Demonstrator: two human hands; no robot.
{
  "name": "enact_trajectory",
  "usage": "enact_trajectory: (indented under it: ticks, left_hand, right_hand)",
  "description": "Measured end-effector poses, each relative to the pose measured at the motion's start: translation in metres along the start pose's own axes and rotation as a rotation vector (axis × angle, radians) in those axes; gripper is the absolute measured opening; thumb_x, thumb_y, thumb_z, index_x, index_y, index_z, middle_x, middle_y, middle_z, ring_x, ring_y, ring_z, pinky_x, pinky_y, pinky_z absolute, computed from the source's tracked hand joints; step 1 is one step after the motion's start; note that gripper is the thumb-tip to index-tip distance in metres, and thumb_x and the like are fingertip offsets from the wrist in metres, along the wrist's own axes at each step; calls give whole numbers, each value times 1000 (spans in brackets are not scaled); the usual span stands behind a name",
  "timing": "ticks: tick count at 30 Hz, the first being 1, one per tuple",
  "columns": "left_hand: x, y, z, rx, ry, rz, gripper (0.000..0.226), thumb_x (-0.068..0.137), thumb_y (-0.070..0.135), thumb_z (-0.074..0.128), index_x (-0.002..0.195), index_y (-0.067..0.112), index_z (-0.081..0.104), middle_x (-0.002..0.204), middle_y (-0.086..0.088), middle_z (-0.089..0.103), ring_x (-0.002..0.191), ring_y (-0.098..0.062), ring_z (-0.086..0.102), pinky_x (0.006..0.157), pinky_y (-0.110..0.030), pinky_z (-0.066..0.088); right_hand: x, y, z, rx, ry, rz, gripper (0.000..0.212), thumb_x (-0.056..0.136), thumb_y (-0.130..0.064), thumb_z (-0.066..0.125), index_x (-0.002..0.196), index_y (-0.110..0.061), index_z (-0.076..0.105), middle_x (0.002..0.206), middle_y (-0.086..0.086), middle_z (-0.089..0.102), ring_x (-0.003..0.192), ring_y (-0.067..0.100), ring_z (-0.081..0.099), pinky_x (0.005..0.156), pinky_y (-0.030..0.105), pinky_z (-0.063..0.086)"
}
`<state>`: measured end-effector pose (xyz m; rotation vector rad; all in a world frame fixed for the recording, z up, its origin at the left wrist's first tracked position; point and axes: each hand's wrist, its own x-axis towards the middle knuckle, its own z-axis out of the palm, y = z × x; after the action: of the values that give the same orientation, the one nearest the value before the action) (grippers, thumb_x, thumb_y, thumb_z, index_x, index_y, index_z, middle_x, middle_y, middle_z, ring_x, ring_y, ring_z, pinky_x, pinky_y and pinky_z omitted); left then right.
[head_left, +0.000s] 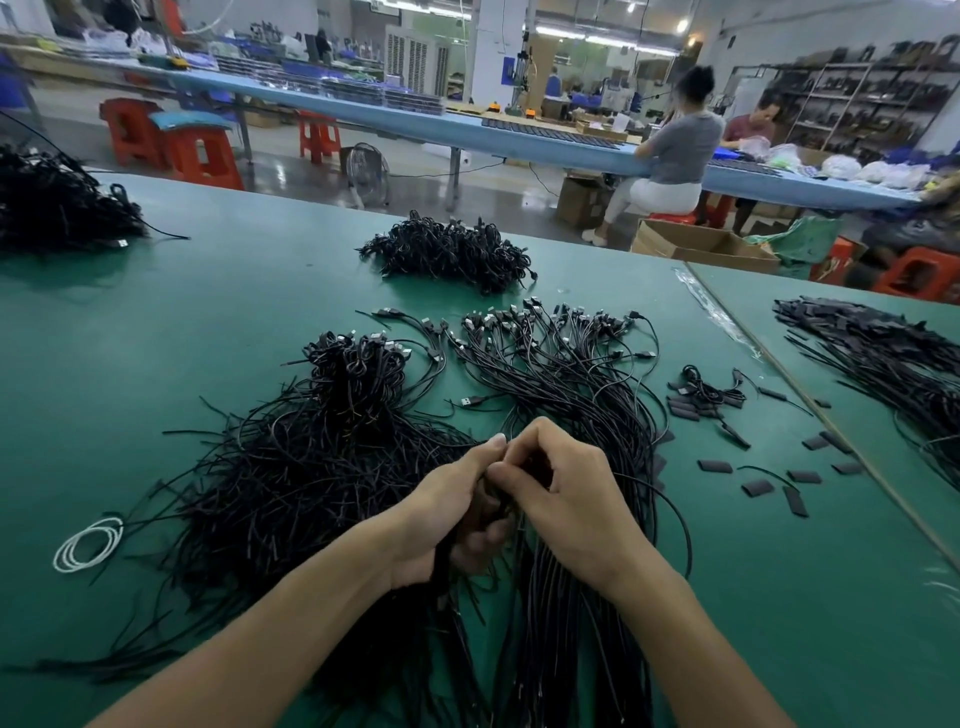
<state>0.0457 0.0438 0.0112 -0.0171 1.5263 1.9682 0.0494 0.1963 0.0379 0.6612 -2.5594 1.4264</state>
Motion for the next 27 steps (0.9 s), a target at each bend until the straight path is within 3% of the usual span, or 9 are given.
enact_trajectory:
  ticks: [2,5,8,11,16,19,22,27]
  left_hand:
    - [4,-1,-7,4,146,107,62,96,63,42,55,22,64,47,2,41,33,-9,29,34,-14,23]
    - [8,5,-24,-82,379,226,61,100,55,43,53,20,62,45,5,33,34,-8,24,31,-16,22]
    - [8,16,-38,-201,530,337,62,102,52,40,49,21,46,46,5,29,35,-10,20,31,-18,20]
    - [9,21,-46,-274,629,428,65,102,56,39,46,23,37,46,3,31,37,-11,23,32,-21,22]
    - [11,15,-45,-370,549,511,54,76,71,45,53,22,44,56,-3,57,46,-14,51,45,-28,49]
    - [13,9,-43,-327,498,535,54,78,70,43,56,22,46,61,-5,63,50,-16,58,50,-32,54]
    - [10,8,-40,-213,477,532,53,81,72,40,51,29,47,56,1,56,45,-11,50,42,-25,45]
    - [5,9,-36,-151,439,533,54,83,70,40,66,19,37,49,5,32,36,-6,22,32,-16,20]
  right_hand:
    - [5,5,0,20,30,28,14,91,-22,70,82,-29,62,73,-14,66,66,1,59,62,12,44]
    - [8,20,4,89,68,202,4,98,-31,60,100,-32,63,87,-12,67,81,0,61,71,10,47]
    - [4,38,12,-129,-15,332,17,99,-27,59,114,-23,64,100,-11,64,90,2,60,75,8,46]
    - [-3,45,25,-387,-142,349,19,98,-29,60,115,-22,64,110,-7,60,99,11,59,89,28,52]
    - [-2,44,47,-600,-136,370,22,101,-37,52,111,-19,59,104,-5,49,90,14,48,74,26,40]
    - [0,43,55,-664,-121,411,25,103,-38,47,107,-15,57,106,0,51,95,20,55,71,29,39]
    - [3,42,58,-705,-96,431,21,104,-33,46,103,-15,57,108,1,55,90,19,55,68,28,41]
    - [5,31,47,-687,-69,473,16,99,-27,50,95,-16,61,94,-2,58,77,18,57,64,30,49]
